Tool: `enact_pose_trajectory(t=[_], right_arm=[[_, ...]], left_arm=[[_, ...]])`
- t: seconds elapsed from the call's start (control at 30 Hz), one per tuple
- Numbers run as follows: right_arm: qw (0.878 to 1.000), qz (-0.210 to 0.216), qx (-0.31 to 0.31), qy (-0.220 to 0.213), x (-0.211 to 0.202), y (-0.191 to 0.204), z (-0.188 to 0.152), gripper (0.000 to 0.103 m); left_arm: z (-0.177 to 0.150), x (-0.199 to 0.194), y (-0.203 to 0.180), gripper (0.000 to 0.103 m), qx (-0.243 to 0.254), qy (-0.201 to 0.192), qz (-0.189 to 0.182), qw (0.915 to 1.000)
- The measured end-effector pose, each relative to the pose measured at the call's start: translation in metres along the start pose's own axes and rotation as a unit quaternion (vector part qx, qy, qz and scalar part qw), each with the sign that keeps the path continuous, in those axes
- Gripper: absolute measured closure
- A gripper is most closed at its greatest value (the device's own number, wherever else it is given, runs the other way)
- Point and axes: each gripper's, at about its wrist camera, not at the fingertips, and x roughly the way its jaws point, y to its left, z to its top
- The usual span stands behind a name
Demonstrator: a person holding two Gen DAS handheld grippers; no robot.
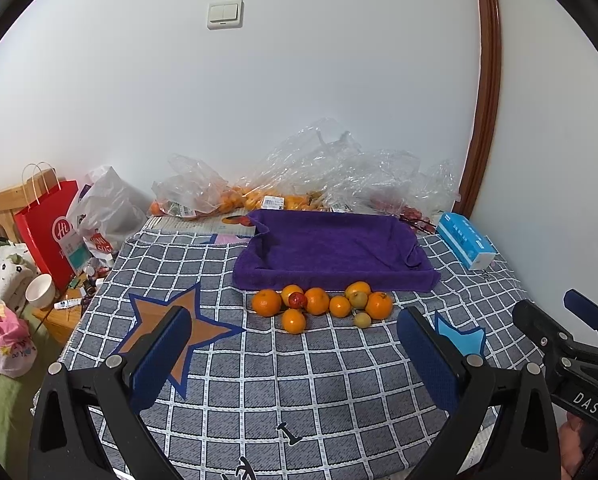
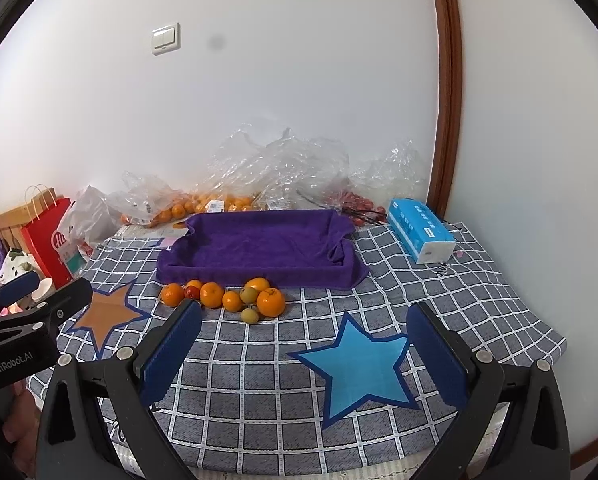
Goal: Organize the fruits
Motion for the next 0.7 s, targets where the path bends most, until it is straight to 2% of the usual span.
enact_pose_trajectory(t=[0.7], right_arm=[[1.000, 0.007, -0.001, 0.002, 0.0040, 0.0028, 0.0045, 0.002]], left_arm=[[0.0018, 0.0024, -0.0010, 0.000, 0.002, 0.000, -0.002, 1.0000]])
